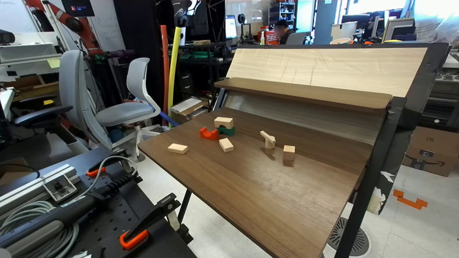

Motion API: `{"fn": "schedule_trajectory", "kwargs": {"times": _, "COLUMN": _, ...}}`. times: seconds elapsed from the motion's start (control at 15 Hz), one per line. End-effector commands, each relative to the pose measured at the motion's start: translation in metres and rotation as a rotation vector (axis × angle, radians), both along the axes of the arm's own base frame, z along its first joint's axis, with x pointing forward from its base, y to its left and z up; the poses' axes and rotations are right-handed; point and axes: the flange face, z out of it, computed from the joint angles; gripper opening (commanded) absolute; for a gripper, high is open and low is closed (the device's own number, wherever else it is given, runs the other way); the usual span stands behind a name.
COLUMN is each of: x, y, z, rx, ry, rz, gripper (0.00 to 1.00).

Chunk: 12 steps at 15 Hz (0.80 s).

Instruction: Stack the blocks

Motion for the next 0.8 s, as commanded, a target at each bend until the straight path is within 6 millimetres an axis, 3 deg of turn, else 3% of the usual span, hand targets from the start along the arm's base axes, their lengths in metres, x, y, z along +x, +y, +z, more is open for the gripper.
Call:
{"fn": "schedule_trajectory", "kwargs": {"times": 0.0, "x": 0.0, "y": 0.0, "z": 0.001, "rx": 0.0, "ry": 0.001, "rz": 0.0, "gripper": 1.0}}
{"fn": "schedule_trajectory", "kwargs": {"times": 0.4, "x": 0.034, "y": 0.002, "z": -0.055, "rx": -0.052, "ry": -0.189, "rz": -0.173, "gripper": 1.0}}
{"fn": "schedule_trajectory", "kwargs": {"times": 0.73, "x": 0.065, "y": -0.019, "z": -0.13, "rx": -0.151, "ry": -0.315, "rz": -0.363, "gripper": 1.0}}
